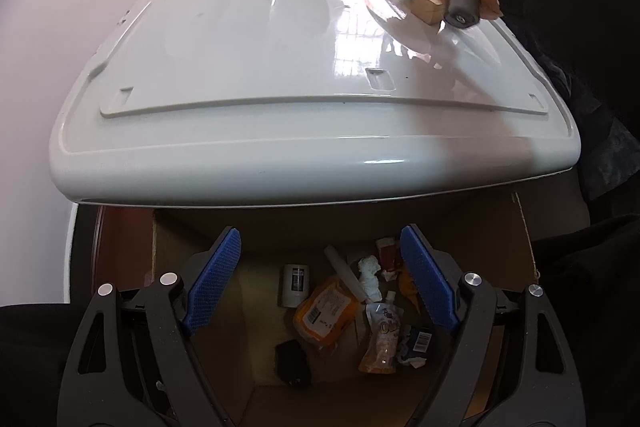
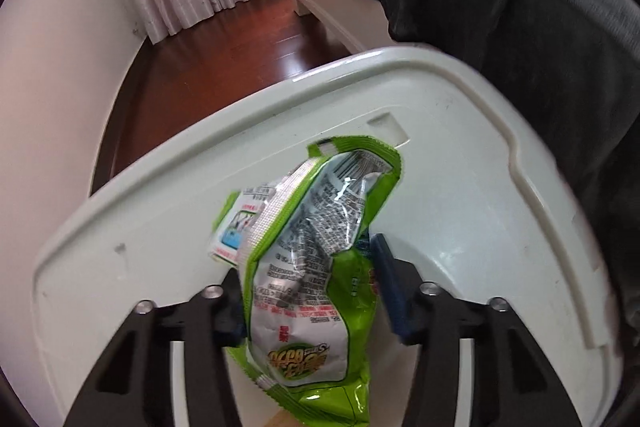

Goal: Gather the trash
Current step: 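Grasp the green snack bag with the right tool, then grasp the wooden block with the left tool while the right holds the snack bag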

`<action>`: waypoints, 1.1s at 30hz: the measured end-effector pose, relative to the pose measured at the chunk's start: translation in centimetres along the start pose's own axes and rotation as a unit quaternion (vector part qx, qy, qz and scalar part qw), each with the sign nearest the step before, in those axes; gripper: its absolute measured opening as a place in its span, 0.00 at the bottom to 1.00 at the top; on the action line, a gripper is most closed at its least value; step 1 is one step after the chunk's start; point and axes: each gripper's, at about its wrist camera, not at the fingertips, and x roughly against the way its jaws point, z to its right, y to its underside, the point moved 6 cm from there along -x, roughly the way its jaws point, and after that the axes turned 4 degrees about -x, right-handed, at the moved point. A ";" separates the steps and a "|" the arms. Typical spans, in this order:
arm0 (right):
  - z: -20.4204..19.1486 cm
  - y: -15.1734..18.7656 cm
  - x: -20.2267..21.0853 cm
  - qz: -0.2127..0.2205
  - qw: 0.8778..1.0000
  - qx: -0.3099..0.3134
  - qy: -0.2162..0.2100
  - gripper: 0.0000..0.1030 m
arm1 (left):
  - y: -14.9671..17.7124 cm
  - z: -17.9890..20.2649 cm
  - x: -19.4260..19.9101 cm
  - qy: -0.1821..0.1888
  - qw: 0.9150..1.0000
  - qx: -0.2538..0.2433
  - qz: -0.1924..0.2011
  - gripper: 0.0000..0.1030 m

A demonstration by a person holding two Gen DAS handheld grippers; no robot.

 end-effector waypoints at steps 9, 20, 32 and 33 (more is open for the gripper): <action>3.8 -0.6 3.4 0.034 0.997 -0.008 -0.065 0.38 | 0.2 0.9 0.5 -0.003 1.000 -0.012 0.014 0.78; 9.2 9.2 17.7 0.077 0.983 0.092 -0.140 0.38 | 0.4 2.0 0.8 -0.002 0.999 -0.015 0.031 0.78; 16.8 13.1 22.4 0.140 0.974 0.050 -0.173 0.38 | -8.1 6.1 -0.7 -0.015 0.996 -0.054 0.069 0.78; 17.4 12.7 22.6 0.143 0.973 0.037 -0.177 0.38 | -9.0 6.4 -1.1 -0.012 0.996 -0.056 0.068 0.78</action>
